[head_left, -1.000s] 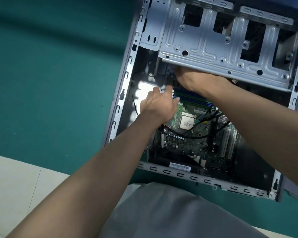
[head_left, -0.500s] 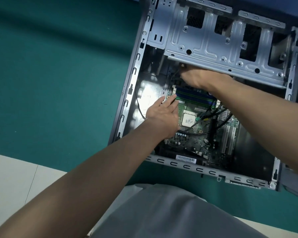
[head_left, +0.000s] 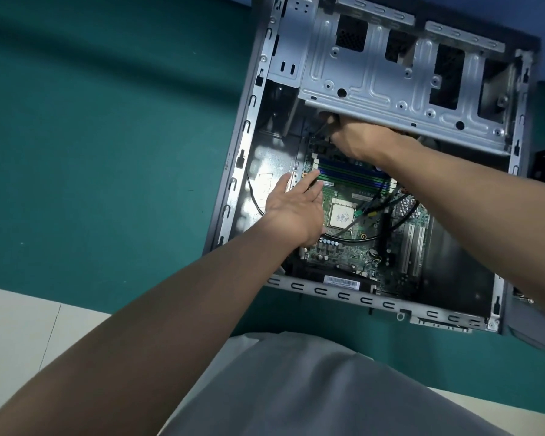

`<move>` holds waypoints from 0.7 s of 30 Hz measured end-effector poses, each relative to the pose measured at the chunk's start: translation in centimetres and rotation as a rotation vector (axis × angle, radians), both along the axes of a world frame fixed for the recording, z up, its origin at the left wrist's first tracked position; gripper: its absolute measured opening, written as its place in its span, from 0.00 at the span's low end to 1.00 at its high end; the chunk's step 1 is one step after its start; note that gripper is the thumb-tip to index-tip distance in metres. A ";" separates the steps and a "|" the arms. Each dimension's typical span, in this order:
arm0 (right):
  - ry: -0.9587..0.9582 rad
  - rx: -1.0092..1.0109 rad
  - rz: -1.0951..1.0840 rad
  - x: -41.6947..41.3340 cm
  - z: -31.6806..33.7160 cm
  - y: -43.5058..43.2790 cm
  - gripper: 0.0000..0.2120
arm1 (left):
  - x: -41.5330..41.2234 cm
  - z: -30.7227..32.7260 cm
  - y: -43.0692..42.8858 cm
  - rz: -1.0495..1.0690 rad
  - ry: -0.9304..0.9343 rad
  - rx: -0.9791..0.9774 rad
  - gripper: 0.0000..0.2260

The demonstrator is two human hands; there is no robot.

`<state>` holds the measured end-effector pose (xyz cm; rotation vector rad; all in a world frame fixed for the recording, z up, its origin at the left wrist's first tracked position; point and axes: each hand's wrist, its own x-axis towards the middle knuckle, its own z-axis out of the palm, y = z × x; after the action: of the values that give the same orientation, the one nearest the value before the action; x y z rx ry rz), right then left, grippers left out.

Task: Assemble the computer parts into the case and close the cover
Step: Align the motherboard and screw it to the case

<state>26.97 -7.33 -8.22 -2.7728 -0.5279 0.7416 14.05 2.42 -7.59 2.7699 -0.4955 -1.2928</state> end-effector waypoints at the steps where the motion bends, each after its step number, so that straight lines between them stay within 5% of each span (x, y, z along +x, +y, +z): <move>1: 0.028 -0.009 -0.004 -0.1 0.1 0.2 0.15 | 0.0 0.0 0.0 -0.004 -0.001 0.005 0.30; 8: 0.014 -0.051 -0.038 0.1 -0.1 0.1 0.12 | 0.0 -0.3 -0.1 -0.021 -0.008 0.025 0.30; 13: 0.057 -0.130 -0.021 -0.4 -0.1 1.0 0.20 | 0.0 -0.5 0.0 -0.030 -0.013 0.034 0.30; 17: 0.029 -0.124 -0.085 -0.3 -0.2 0.6 0.08 | 0.0 -0.5 -0.1 -0.040 -0.012 0.041 0.30; 21: 0.073 -0.151 -0.091 -0.4 0.1 1.0 0.21 | 0.1 -0.6 0.0 -0.032 -0.011 0.040 0.29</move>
<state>26.52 -6.31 -8.13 -2.8714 -0.3428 0.8929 14.13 2.45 -8.15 2.8142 -0.5229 -1.3084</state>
